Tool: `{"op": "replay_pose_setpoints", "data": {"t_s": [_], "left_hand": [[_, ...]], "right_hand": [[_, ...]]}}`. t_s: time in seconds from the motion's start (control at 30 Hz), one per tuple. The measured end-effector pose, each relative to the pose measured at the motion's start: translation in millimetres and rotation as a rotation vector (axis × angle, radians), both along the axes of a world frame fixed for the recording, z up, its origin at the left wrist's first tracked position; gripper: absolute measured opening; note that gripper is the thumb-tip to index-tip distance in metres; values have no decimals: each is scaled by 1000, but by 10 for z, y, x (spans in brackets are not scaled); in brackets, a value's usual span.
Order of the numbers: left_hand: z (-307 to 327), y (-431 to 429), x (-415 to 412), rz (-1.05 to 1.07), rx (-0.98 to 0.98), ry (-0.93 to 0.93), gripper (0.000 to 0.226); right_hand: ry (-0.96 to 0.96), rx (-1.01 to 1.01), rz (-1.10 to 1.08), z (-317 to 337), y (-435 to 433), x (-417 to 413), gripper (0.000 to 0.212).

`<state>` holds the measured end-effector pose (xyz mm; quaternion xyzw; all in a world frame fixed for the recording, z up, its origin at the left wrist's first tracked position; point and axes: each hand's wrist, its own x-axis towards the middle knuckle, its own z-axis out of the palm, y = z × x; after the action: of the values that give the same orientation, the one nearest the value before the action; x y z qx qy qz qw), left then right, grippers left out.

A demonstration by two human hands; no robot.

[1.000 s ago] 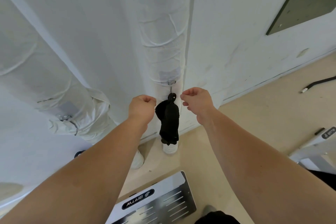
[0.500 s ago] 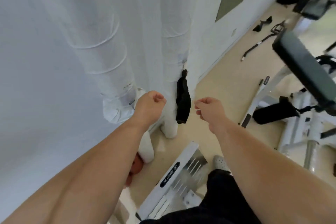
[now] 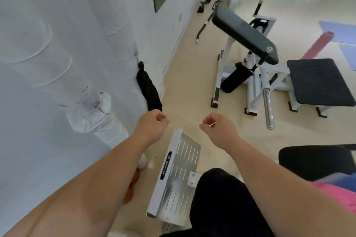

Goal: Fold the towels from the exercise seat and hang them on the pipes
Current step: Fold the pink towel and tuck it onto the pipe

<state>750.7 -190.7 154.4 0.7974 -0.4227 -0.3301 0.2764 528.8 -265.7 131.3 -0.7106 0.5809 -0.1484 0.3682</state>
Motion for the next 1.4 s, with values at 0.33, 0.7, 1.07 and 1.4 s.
{"op": "replay_pose_setpoints", "data": {"t_s": [0.33, 0.7, 1.07, 1.4], "left_hand": [[-311, -294, -1615, -321, 169, -157, 14], [-1030, -484, -4250, -815, 304, -238, 34], [-1560, -860, -5409, -1052, 374, -301, 43], [-2041, -1078, -6083, -1021, 329, -235, 33]], "right_hand": [[79, 79, -173, -486, 222, -1850, 19], [547, 69, -392, -1240, 747, -4328, 32], [595, 160, -372, -1985, 985, -5066, 72], [576, -85, -488, -2361, 1023, -5052, 66]]}}
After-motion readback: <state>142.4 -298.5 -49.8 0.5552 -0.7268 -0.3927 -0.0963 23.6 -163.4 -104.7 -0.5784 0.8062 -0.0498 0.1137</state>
